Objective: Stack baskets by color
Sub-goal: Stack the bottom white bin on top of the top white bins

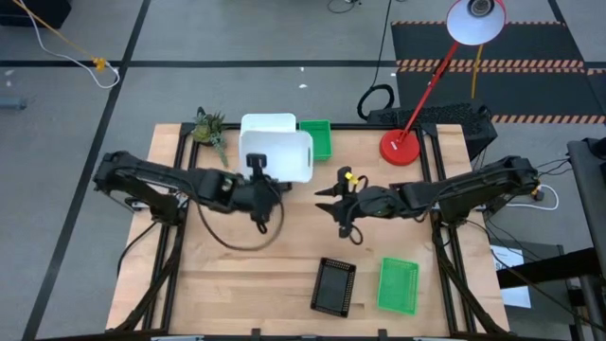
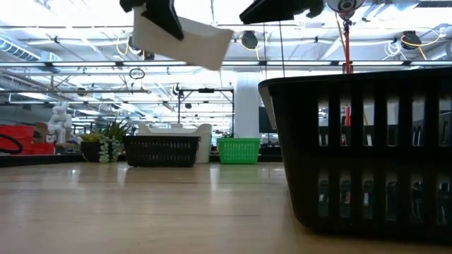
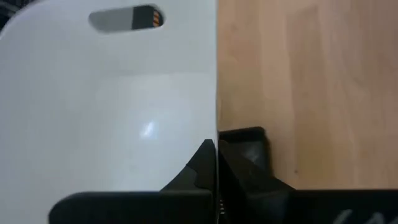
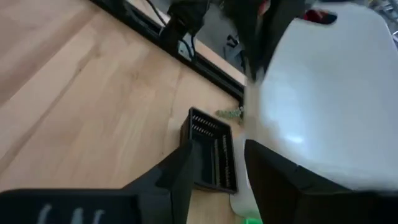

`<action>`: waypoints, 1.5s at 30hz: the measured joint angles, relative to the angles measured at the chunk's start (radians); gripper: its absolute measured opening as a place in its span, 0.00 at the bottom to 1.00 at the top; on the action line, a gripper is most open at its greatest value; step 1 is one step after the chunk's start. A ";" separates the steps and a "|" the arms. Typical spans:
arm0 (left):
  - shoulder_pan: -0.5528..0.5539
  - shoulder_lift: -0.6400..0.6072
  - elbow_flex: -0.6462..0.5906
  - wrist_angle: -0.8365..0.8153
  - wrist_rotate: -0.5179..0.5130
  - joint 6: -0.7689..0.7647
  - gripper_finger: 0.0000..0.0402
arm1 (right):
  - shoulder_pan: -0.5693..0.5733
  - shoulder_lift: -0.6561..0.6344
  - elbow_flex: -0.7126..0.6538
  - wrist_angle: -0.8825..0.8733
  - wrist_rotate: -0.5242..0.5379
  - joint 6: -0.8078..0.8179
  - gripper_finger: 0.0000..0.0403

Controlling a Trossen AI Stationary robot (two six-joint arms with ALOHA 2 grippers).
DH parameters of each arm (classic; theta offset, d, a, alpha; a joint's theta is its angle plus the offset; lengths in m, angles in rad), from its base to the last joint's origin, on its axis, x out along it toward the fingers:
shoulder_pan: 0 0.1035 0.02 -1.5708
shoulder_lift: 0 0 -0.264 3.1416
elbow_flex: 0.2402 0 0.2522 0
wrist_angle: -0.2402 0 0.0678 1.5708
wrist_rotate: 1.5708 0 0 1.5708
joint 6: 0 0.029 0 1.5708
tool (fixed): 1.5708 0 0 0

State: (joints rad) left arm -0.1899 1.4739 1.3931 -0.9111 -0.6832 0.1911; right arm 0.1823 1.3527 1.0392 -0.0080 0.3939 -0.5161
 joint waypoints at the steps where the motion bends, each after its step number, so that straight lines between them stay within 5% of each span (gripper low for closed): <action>1: 0.016 -0.022 -0.004 0.015 0.009 0.026 0.01 | 0.004 -0.018 -0.008 -0.005 0.000 0.004 0.35; 15: 0.310 -0.278 -0.327 0.463 0.425 0.308 0.01 | -0.013 -0.258 -0.208 -0.005 -0.002 0.003 0.31; 31: 0.742 -0.270 -0.387 0.534 0.924 0.433 0.01 | -0.052 -0.380 -0.328 -0.005 -0.003 0.052 0.31; 45: 0.831 -0.148 -0.387 0.559 1.001 0.440 0.02 | -0.052 -0.405 -0.358 -0.007 -0.006 0.190 0.31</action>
State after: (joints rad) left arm 0.6411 1.3259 1.0061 -0.3520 0.3180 0.6312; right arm 0.1303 0.9477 0.6811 -0.0149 0.3874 -0.3266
